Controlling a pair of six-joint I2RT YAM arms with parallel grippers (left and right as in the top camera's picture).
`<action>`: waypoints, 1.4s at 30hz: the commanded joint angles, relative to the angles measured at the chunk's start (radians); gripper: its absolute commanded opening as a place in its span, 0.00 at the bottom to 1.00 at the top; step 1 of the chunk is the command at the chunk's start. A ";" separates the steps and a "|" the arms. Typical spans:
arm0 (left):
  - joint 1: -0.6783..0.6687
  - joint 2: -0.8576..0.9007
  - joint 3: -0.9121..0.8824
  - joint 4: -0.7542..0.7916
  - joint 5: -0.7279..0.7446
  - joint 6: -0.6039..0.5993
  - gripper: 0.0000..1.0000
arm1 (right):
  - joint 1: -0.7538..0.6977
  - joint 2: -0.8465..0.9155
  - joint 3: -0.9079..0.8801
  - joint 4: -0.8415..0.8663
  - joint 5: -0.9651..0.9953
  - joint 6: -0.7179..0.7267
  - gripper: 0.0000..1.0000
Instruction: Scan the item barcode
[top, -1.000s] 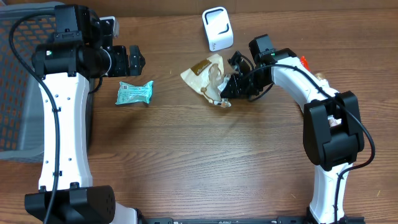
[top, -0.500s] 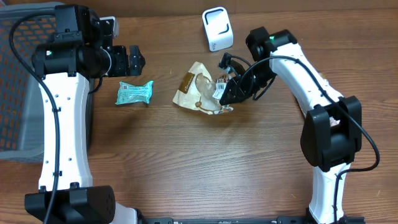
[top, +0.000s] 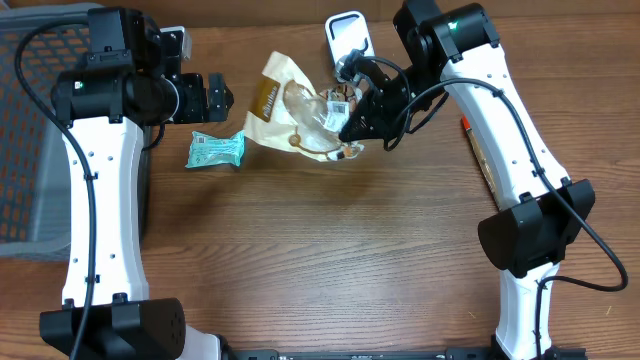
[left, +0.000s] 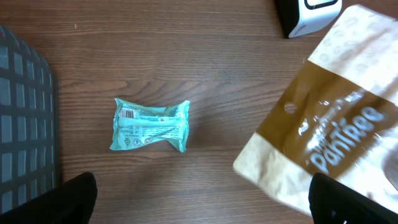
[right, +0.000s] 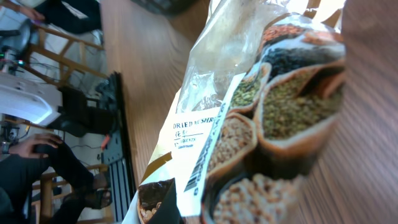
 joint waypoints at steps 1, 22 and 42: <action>-0.008 -0.001 0.015 0.004 -0.002 -0.006 1.00 | 0.001 -0.040 0.031 0.001 -0.104 -0.051 0.04; -0.008 -0.001 0.015 0.004 -0.002 -0.006 1.00 | -0.001 -0.120 0.030 0.013 -0.055 -0.049 0.04; -0.008 -0.001 0.015 0.004 -0.002 -0.006 1.00 | 0.033 -0.097 -0.432 0.447 0.299 0.430 0.04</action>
